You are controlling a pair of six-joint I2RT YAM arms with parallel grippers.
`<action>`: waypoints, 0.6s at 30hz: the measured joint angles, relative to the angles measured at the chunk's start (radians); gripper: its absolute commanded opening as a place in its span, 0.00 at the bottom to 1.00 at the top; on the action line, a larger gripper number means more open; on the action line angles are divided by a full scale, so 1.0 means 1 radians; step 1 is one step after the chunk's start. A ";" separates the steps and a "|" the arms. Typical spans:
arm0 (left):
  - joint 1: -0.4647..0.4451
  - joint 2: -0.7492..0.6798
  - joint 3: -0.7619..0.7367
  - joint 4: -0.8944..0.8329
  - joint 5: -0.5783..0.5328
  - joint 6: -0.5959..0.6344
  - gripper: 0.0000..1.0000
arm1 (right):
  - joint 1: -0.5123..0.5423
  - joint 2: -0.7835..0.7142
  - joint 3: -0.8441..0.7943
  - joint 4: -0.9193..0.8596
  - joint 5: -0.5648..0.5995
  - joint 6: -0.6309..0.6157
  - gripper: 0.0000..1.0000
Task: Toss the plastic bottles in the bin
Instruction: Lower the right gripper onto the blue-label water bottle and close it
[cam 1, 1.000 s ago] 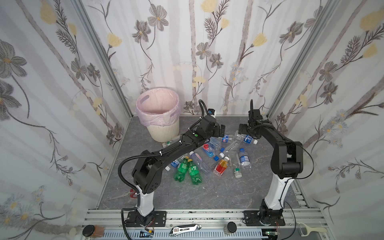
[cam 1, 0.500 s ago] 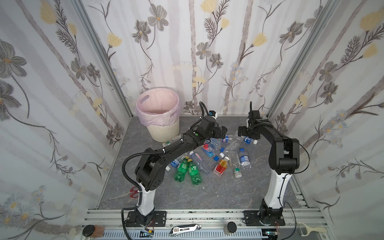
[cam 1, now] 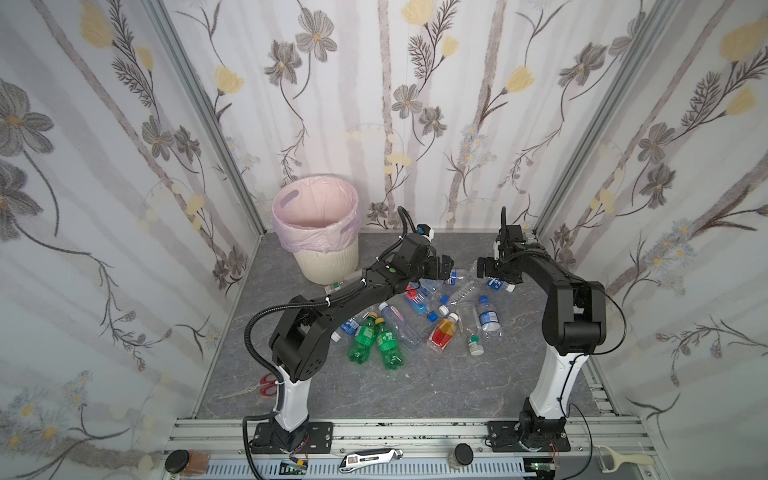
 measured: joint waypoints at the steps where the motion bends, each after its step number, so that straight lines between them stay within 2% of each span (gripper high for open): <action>1: 0.000 0.000 -0.001 0.001 0.000 0.000 1.00 | 0.000 -0.005 0.000 0.000 -0.008 0.000 1.00; 11: 0.000 -0.005 -0.007 0.000 0.000 -0.002 1.00 | -0.003 -0.002 0.060 0.000 -0.028 -0.011 1.00; 18: 0.002 -0.007 -0.015 0.000 0.000 -0.002 1.00 | -0.030 0.083 0.140 -0.004 -0.028 -0.015 1.00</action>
